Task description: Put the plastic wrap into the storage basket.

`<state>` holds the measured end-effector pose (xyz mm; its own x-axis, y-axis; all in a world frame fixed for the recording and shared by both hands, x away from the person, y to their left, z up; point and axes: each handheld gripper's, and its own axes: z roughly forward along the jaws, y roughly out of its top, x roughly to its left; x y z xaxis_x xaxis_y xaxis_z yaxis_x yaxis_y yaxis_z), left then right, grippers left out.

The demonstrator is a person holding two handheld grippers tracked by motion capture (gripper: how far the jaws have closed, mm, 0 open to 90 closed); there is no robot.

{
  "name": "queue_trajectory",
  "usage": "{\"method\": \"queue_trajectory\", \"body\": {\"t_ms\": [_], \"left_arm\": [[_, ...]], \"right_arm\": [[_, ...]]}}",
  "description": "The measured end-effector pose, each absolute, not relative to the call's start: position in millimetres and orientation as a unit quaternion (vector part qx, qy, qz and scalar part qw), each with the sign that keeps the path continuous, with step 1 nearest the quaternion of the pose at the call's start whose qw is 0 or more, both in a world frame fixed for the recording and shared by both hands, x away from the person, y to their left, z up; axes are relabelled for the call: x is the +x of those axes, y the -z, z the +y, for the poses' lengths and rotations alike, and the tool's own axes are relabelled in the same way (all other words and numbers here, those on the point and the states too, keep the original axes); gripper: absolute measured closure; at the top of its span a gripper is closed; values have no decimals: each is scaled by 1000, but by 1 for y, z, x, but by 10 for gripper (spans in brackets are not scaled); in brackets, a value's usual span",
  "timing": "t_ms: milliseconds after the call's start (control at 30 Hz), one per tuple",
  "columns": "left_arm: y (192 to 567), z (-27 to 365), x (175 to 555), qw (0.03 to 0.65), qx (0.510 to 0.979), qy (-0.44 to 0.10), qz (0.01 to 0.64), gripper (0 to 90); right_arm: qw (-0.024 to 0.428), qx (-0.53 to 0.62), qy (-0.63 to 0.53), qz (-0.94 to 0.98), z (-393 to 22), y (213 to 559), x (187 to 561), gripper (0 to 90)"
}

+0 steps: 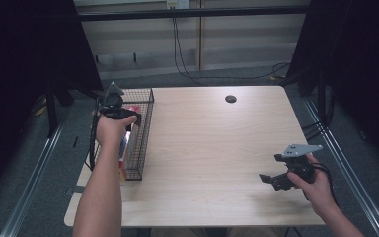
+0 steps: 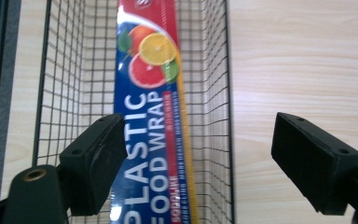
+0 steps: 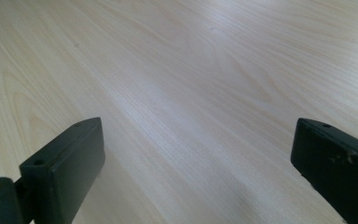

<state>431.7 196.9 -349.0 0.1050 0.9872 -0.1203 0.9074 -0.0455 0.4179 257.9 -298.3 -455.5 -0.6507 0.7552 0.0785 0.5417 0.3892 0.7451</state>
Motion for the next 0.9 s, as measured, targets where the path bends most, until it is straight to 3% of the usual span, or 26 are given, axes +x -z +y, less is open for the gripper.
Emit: {"method": "queue_trajectory", "body": {"t_ms": [900], "left_arm": [[338,151,417,252,752,-76,604,150]], "right_arm": [[138,387,-392,823,-295,452,257,25]]}}
